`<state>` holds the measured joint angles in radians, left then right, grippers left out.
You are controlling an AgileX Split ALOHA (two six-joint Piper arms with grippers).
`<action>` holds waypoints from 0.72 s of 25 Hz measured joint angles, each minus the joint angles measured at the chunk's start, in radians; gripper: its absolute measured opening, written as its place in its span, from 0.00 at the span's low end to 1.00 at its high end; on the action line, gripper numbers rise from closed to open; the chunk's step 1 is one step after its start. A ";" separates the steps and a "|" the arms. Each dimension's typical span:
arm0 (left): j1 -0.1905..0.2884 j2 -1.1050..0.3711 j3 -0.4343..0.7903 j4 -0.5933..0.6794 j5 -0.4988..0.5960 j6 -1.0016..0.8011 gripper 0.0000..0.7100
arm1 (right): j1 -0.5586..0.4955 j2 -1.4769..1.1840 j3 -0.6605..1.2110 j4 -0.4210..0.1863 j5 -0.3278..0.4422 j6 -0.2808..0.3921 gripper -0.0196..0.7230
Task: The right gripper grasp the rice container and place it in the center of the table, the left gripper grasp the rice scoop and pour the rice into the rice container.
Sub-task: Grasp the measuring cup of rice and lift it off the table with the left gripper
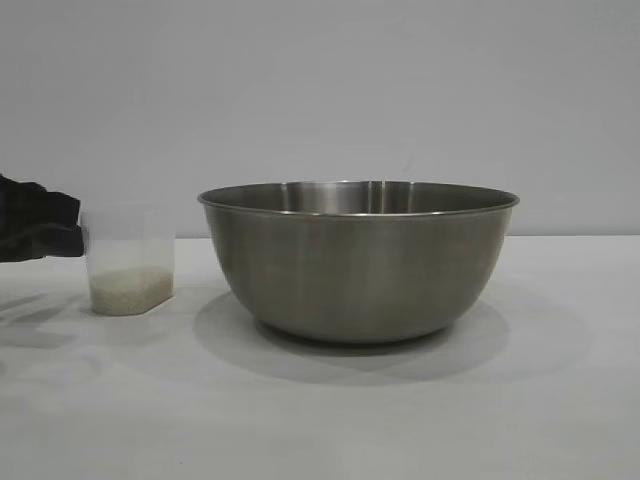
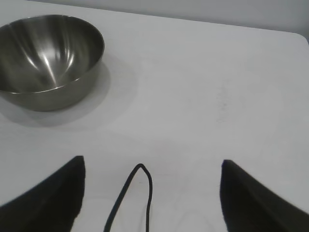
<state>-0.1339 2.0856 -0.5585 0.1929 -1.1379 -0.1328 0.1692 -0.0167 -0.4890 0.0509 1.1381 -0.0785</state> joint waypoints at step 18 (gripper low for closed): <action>-0.002 -0.070 -0.117 0.135 0.008 0.085 0.00 | 0.000 0.000 0.000 0.000 0.000 0.000 0.70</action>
<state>-0.1358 2.0158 -0.6759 0.3280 -1.1296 -0.0474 0.1692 -0.0167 -0.4890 0.0509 1.1381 -0.0785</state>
